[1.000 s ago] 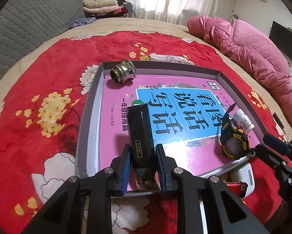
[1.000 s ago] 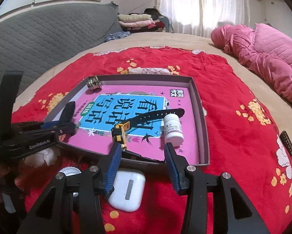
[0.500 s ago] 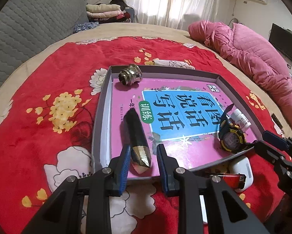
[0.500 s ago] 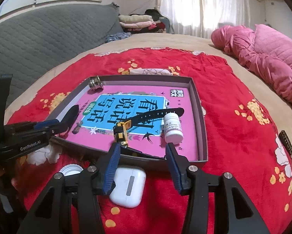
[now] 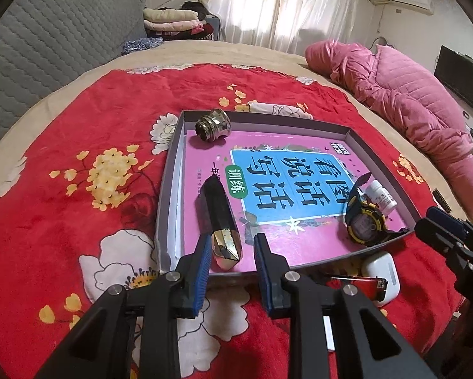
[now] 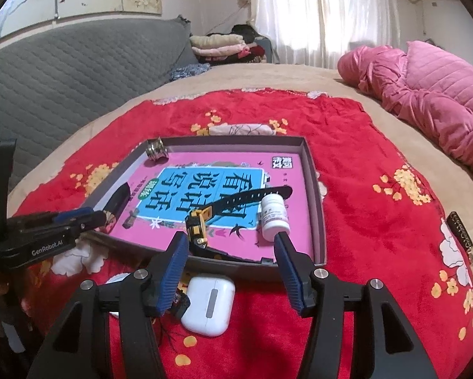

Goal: Organize rigid objects
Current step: 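Open the right tool to drop the tape measure while the left tool releases the tube, then withdraw both open tools from the tray toward the remaining objects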

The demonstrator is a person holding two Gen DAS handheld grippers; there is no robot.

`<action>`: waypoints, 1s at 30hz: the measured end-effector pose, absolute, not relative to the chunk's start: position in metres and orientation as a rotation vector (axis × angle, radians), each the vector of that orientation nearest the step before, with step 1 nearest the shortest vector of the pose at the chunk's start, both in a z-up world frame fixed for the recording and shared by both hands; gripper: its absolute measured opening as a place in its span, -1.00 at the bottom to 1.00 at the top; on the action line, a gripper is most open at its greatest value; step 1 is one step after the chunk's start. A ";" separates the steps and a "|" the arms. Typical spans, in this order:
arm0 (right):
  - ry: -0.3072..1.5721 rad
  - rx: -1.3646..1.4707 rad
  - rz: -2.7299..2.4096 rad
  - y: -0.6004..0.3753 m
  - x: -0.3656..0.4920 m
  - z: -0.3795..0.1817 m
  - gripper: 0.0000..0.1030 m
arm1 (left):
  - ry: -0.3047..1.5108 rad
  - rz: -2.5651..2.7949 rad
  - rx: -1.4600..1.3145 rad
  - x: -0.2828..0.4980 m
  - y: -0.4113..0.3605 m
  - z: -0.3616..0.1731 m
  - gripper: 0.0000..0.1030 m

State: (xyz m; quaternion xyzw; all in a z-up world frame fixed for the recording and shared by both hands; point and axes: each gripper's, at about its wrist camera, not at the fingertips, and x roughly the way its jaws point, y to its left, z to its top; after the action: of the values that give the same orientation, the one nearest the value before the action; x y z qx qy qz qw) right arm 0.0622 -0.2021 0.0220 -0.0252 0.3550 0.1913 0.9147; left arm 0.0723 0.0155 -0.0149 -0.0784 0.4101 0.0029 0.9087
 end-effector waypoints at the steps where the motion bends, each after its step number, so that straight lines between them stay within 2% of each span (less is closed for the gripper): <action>1: 0.730 -0.052 0.394 -0.202 0.062 0.022 0.16 | 0.847 0.005 -0.161 0.071 0.015 -0.014 -0.47; 18: 0.705 -0.055 0.378 -0.206 0.058 0.031 0.32 | 0.838 0.003 -0.118 0.062 0.001 -0.001 -0.44; 20: 0.697 -0.060 0.380 -0.207 0.056 0.032 0.43 | 0.833 0.008 -0.103 0.060 0.000 0.000 -0.30; 23: 0.697 -0.069 0.378 -0.207 0.054 0.033 0.43 | 0.830 0.004 -0.101 0.059 -0.001 0.002 -0.10; 30: 0.677 -0.081 0.353 -0.213 0.049 0.039 0.44 | 0.818 -0.003 -0.095 0.056 -0.001 0.008 -0.10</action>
State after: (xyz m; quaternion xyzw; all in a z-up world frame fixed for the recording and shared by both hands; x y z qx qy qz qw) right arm 0.0487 -0.2126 0.0386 -0.0394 0.3301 0.1722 0.9273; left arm 0.0558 -0.0013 0.0082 -0.0461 0.3975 -0.0013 0.9164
